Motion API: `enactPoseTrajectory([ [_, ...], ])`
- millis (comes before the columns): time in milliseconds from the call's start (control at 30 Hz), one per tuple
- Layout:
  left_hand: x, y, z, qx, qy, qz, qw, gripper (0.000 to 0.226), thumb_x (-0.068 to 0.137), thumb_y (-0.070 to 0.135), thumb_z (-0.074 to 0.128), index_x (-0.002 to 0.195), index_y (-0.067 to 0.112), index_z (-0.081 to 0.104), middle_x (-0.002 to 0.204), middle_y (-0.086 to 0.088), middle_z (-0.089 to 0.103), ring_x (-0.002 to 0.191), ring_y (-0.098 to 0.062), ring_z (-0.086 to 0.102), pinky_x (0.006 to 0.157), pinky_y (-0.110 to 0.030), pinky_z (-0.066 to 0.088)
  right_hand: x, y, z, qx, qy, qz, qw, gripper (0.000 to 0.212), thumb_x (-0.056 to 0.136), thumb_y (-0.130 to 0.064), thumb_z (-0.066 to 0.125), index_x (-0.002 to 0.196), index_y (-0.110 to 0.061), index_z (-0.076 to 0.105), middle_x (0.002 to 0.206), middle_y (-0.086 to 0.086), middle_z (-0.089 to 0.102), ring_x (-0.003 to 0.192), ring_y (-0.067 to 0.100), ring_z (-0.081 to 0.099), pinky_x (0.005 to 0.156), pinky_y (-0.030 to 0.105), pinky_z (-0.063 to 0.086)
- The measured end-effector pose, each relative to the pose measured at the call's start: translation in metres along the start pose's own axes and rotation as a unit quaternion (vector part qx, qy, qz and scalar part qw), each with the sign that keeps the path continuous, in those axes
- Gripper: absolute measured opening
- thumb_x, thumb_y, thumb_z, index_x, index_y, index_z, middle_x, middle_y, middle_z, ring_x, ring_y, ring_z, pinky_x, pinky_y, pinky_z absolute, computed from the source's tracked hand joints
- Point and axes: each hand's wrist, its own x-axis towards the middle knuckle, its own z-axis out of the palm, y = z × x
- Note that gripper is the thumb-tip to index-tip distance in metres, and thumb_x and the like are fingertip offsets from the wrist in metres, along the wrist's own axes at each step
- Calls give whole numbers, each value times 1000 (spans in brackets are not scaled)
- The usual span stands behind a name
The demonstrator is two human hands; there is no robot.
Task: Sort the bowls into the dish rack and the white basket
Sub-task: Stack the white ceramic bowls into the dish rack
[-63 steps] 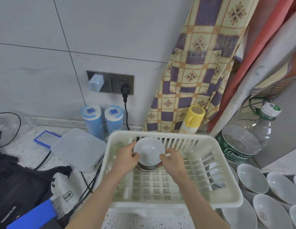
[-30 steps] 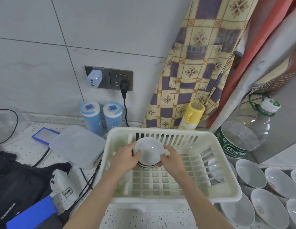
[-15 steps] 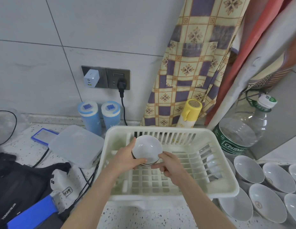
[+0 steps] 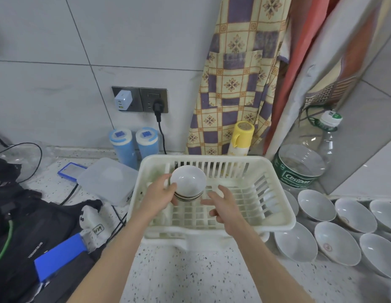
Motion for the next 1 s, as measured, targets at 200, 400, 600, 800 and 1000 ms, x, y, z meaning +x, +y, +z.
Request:
enactPoseTrajectory([
  [200,-56,30,29,-66,25,64,995,19,99,22,53,111,25,67,57,0,69,35,2,49,41,-13,36,-46,7,-47,63,5,-71,995,32,96,-24,54,128,-26,52,83,-4,78,38,6,42,37,16,33],
  [400,-106,63,100,-106,-70,95,987,16,98,30,54,95,32,69,57,-3,69,34,-9,40,37,-20,34,-89,20,-114,111,25,-105,988,18,97,-19,52,110,-24,63,80,5,77,38,7,38,39,15,32],
  [600,-139,75,198,-96,-146,35,984,30,97,30,53,78,17,73,53,-3,67,36,-12,41,41,-21,34,-98,54,-195,153,95,-48,982,15,93,-22,60,104,-15,69,78,7,76,38,9,34,37,17,28],
  [800,-162,58,272,-172,-119,-178,962,36,92,42,57,86,9,71,58,-2,68,39,-12,41,40,-18,28,-91,113,-254,302,59,109,945,14,89,-12,63,101,-7,63,69,3,70,37,8,31,30,18,23],
  [1000,-161,60,306,-274,-105,-294,910,25,94,38,57,103,15,58,84,-11,77,41,-13,41,38,-18,24,-78,155,-292,325,117,203,916,28,95,-30,59,113,-10,55,91,3,69,31,6,35,29,13,22],
])
